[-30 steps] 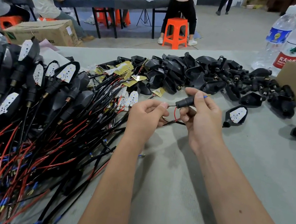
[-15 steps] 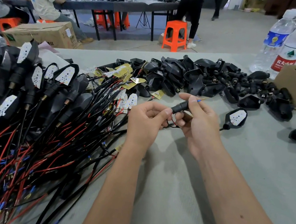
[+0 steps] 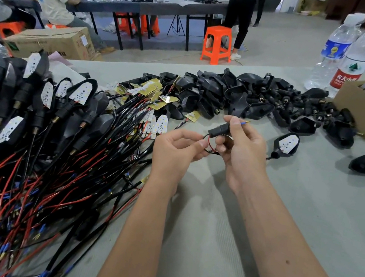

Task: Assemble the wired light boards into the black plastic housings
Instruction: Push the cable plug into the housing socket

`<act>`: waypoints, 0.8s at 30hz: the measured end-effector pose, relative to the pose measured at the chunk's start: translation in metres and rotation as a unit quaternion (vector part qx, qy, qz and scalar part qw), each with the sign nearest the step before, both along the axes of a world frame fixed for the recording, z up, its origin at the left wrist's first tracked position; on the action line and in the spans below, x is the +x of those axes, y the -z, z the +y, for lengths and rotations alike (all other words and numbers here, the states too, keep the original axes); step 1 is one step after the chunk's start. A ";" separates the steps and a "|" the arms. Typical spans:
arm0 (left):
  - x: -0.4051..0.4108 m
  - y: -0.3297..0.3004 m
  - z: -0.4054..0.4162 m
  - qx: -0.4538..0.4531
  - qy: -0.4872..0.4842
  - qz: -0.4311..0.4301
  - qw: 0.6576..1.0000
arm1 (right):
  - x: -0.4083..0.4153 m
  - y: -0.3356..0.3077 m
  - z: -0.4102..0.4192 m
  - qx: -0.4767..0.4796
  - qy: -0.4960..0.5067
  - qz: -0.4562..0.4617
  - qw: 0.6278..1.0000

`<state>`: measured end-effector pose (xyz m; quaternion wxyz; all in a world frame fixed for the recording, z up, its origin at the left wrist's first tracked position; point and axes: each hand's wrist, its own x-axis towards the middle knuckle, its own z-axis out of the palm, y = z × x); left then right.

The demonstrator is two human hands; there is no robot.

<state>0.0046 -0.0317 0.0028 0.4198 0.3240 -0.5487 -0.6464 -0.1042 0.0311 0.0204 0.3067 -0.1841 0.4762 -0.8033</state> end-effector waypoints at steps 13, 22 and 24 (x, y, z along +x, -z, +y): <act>-0.002 0.004 -0.005 -0.088 0.012 -0.050 0.995 | -0.008 0.003 0.003 0.023 0.003 0.048 0.999; 0.004 0.002 -0.006 -0.018 0.055 -0.057 0.997 | -0.008 0.008 -0.001 0.010 0.015 0.056 0.998; 0.005 0.001 -0.005 -0.024 0.055 -0.060 0.996 | -0.008 0.010 -0.002 0.015 0.003 0.062 0.998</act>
